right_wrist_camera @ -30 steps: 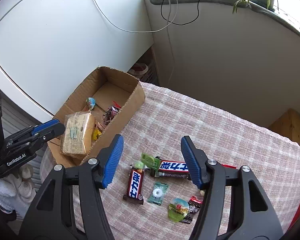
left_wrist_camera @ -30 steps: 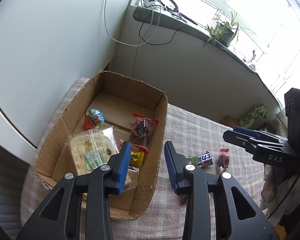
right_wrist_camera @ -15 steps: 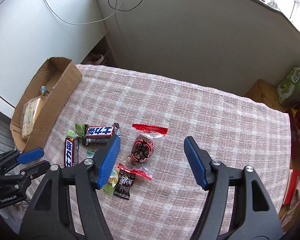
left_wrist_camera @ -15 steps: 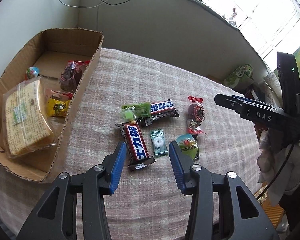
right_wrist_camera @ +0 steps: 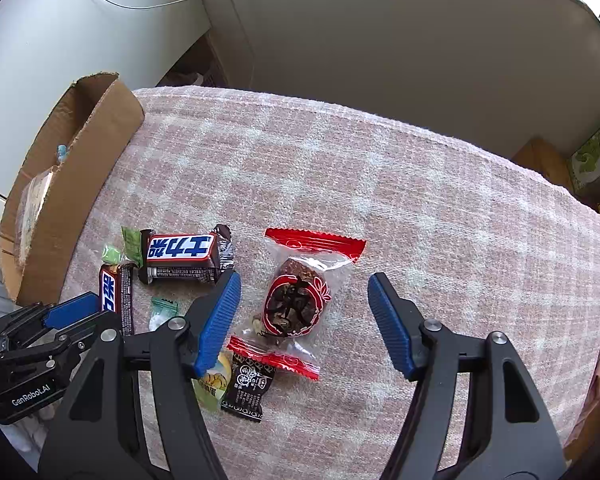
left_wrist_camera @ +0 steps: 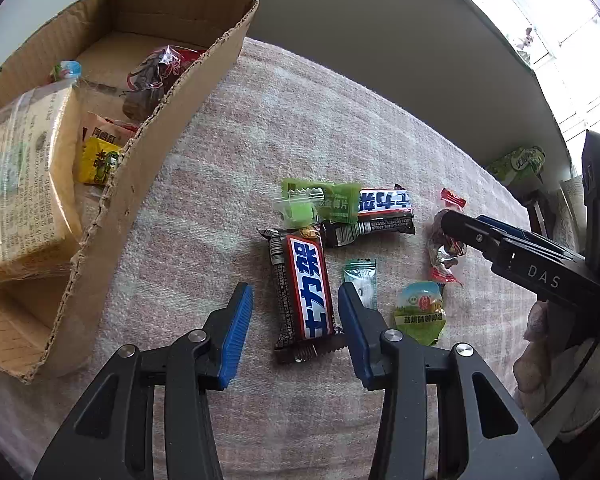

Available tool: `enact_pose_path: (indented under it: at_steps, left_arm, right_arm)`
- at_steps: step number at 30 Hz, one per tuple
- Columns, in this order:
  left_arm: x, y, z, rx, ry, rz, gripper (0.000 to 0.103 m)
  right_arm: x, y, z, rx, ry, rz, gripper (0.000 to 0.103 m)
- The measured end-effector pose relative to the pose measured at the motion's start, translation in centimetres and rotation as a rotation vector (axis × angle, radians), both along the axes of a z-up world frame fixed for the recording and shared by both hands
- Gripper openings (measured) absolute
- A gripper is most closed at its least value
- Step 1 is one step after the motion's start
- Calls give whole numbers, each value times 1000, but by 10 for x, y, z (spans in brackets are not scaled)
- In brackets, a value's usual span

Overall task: Organize snacks
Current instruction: 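Grasp the chocolate bar with the left tool while the right tool grasps the red-sealed candy bag, then carry the chocolate bar and red-sealed bag into the box and release them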

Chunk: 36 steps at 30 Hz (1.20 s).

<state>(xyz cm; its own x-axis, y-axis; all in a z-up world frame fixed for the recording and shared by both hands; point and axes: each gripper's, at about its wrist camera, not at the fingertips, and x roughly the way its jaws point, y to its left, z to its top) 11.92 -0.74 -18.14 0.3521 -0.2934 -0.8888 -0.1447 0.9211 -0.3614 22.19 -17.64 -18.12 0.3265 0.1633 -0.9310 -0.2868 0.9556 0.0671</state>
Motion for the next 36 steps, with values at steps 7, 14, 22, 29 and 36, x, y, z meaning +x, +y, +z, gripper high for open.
enact_pose_path:
  at_steps: [7, 14, 22, 29, 36]
  left_arm:
    - [8, -24, -1, 91, -25, -43, 34]
    - [5, -23, 1, 108, -48, -59, 27]
    - [-5, -8, 5, 74, -65, -65, 27]
    - [-17, -3, 13, 43, -77, -83, 27]
    - [-24, 11, 30, 24, -99, -69, 27]
  right_arm:
    - [10, 1, -14, -18, 35, -20, 69]
    - [16, 5, -22, -21, 62, -17, 46]
    - [3, 3, -17, 3, 39, -18, 40]
    - [-5, -3, 0, 18, 13, -15, 40]
    - [-13, 1, 21, 38, -14, -3, 40]
